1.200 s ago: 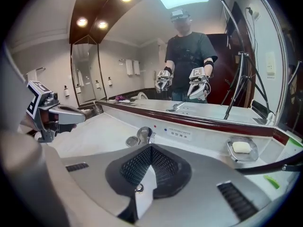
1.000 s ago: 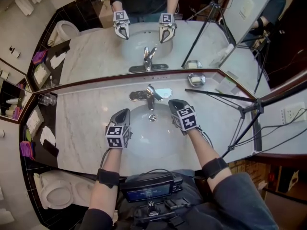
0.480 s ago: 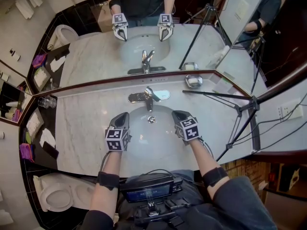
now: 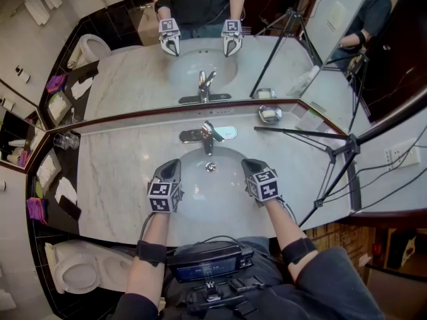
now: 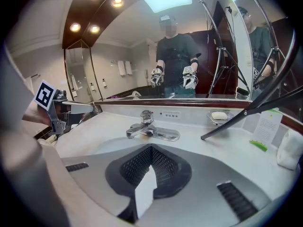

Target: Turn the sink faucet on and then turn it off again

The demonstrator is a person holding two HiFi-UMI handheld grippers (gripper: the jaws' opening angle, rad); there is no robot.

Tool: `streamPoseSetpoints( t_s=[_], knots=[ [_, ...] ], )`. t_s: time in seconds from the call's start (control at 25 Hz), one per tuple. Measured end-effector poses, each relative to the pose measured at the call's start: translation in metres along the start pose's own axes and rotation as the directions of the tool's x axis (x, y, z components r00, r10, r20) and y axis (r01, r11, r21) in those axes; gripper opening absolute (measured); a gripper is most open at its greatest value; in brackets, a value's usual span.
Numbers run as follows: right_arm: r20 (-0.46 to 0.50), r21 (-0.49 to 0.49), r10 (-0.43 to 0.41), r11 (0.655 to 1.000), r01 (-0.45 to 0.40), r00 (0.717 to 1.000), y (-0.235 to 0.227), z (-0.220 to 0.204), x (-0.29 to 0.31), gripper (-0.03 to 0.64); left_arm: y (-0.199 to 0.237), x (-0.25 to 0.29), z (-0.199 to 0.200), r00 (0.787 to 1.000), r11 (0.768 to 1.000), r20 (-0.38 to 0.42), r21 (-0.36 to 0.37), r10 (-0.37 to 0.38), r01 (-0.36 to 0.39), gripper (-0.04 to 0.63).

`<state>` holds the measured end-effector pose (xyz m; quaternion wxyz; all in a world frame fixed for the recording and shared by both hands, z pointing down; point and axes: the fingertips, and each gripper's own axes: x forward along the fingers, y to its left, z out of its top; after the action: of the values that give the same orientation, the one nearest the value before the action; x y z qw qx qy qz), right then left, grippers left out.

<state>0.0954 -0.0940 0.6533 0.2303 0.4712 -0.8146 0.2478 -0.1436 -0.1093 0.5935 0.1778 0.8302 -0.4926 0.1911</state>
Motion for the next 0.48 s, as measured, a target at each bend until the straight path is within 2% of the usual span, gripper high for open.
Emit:
streamPoseSetpoints(
  t_s=[0.48],
  knots=[
    [-0.022,-0.007,0.013,1.0,-0.013,1.0,0.0034,-0.0084,0.0076,0.021,-0.001,0.0003,0.002,1.0,1.0,0.01,-0.006,-0.005,0.005,0.0]
  ],
)
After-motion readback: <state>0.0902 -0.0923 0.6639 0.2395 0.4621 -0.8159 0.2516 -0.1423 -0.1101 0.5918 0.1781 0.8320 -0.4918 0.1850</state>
